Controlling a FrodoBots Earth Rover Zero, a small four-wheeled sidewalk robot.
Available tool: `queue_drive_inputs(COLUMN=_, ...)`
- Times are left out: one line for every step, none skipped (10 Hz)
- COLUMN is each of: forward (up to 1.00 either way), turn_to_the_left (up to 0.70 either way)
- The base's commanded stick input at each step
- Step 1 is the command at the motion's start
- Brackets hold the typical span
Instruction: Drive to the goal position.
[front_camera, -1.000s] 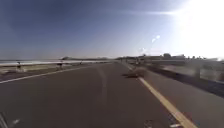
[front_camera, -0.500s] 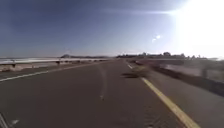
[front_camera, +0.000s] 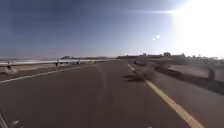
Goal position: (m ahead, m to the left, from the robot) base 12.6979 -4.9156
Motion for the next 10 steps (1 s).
queue_drive_inputs(forward=0.70, turn_to_the_left=0.00)
queue_drive_inputs(forward=0.70, turn_to_the_left=0.00)
queue_drive_inputs(forward=0.70, turn_to_the_left=0.00)
queue_drive_inputs(forward=0.70, turn_to_the_left=0.00)
queue_drive_inputs(forward=0.70, turn_to_the_left=0.00)
queue_drive_inputs(forward=0.70, turn_to_the_left=0.00)
queue_drive_inputs(forward=0.70, turn_to_the_left=0.00)
queue_drive_inputs(forward=0.70, turn_to_the_left=0.00)
queue_drive_inputs(forward=0.70, turn_to_the_left=0.00)
queue_drive_inputs(forward=0.70, turn_to_the_left=0.00)
